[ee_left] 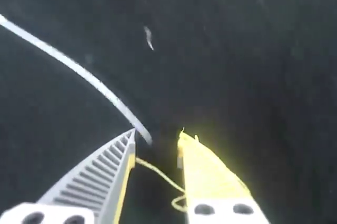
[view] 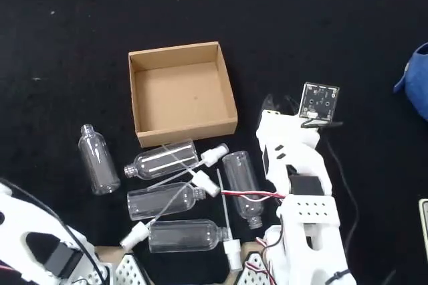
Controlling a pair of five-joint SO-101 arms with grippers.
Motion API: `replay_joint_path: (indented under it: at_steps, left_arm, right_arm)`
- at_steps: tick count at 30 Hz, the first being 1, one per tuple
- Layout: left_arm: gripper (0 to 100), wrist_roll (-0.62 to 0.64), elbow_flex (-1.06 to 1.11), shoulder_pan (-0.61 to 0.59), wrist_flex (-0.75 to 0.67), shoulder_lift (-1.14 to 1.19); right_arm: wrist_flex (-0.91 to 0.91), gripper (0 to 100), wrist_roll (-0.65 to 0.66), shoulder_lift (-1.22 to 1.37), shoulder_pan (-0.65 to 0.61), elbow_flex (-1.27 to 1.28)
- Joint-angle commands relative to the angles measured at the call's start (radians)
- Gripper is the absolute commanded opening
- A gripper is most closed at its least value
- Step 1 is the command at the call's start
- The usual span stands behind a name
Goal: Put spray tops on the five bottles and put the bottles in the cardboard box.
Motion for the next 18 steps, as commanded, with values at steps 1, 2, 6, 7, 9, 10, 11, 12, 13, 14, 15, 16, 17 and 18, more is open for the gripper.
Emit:
replay_joint_path:
  at_steps: [1,2,6,7,9,10,11,12,13,14,15,16,17,18]
  left_arm:
    - [3,-0.011,-0.027,0.021,0.048,-0.172]
    - [3,-0.031,-0.025,0.013,0.029,-0.216]
    - [3,-0.112,-0.022,-0.05,-0.112,-0.322]
    - [3,-0.121,-0.022,-0.071,-0.166,-0.319]
    - [3,-0.141,-0.022,-0.113,-0.269,-0.308]
    - [3,-0.155,-0.022,-0.13,-0.313,-0.301]
    - [3,-0.167,-0.022,-0.147,-0.353,-0.288]
    - [3,-0.176,-0.022,-0.162,-0.388,-0.273]
    - [3,-0.181,-0.022,-0.176,-0.422,-0.255]
    - [3,-0.181,-0.022,-0.189,-0.46,-0.236]
    - [3,-0.183,-0.022,-0.202,-0.5,-0.219]
    - [3,-0.183,-0.022,-0.213,-0.539,-0.203]
    - [3,-0.183,-0.022,-0.223,-0.577,-0.184]
    - [3,-0.183,-0.022,-0.232,-0.614,-0.163]
  right_arm:
    - [-0.032,10.9,0.005,0.001,-0.018,-0.015]
    - [-0.032,10.9,0.005,0.001,-0.018,-0.015]
    - [-0.032,10.9,0.005,0.001,-0.018,-0.015]
    - [-0.032,10.9,0.005,0.001,-0.018,-0.015]
    - [-0.032,10.9,0.005,0.001,-0.018,-0.016]
    - [-0.032,10.9,0.005,0.001,-0.018,-0.016]
    - [-0.032,10.9,0.005,0.001,-0.018,-0.016]
    - [-0.032,10.9,0.005,0.001,-0.018,-0.016]
    - [-0.032,10.9,0.005,0.001,-0.018,-0.016]
    - [-0.032,10.9,0.005,0.001,-0.018,-0.016]
    - [-0.032,10.9,0.005,0.001,-0.018,-0.016]
    - [-0.032,10.9,0.005,0.001,-0.018,-0.016]
    - [-0.032,10.9,0.005,0.001,-0.018,-0.016]
    - [-0.032,10.9,0.005,0.001,-0.018,-0.016]
